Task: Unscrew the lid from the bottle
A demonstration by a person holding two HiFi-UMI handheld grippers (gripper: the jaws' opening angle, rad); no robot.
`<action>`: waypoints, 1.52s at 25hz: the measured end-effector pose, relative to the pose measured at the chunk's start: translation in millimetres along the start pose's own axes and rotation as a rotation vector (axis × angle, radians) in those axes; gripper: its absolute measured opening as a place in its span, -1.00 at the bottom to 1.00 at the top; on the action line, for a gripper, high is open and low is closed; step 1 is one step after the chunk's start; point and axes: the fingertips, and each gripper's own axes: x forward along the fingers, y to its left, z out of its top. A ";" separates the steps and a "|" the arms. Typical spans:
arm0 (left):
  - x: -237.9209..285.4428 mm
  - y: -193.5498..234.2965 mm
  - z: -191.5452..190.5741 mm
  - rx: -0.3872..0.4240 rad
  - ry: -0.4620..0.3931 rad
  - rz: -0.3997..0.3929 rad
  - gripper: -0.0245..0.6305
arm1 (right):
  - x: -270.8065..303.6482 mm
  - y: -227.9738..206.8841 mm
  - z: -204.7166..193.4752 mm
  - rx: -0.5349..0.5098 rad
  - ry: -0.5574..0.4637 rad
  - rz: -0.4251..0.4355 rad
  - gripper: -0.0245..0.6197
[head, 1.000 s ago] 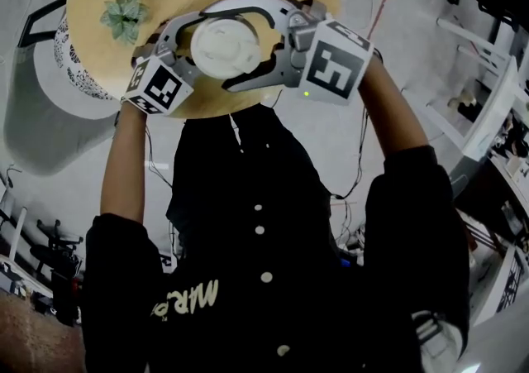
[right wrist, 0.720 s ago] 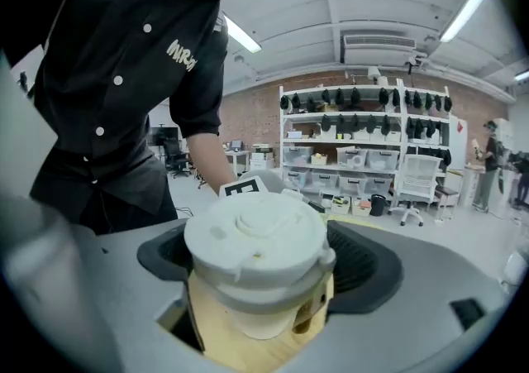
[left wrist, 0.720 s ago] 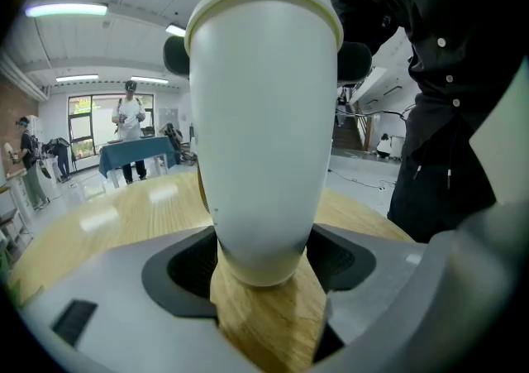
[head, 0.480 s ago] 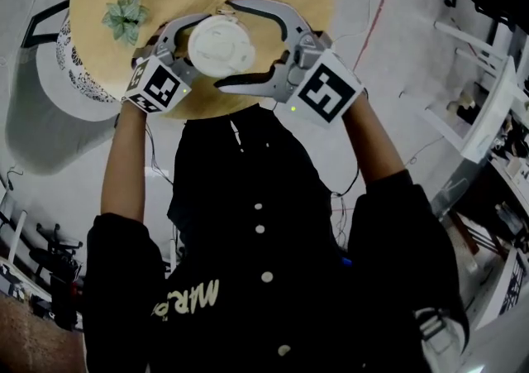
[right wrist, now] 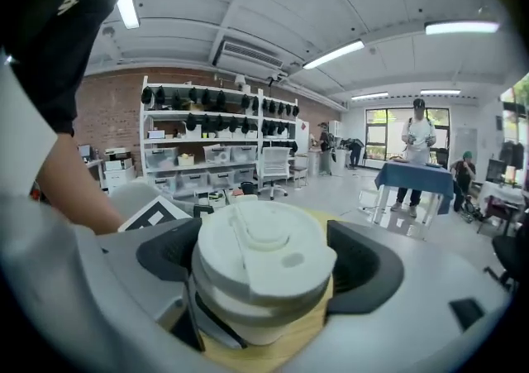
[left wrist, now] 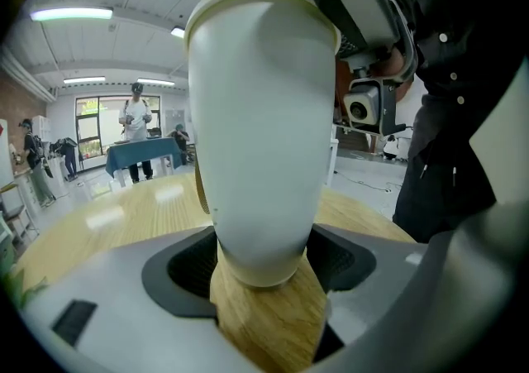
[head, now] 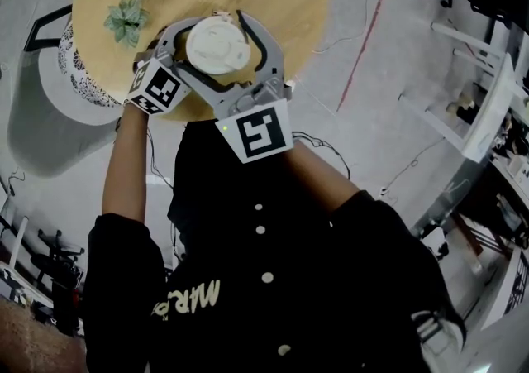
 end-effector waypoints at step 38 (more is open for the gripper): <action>-34.3 3.0 10.4 -0.039 0.025 0.065 0.17 | -55.9 25.8 99.4 -0.226 -0.209 0.730 0.53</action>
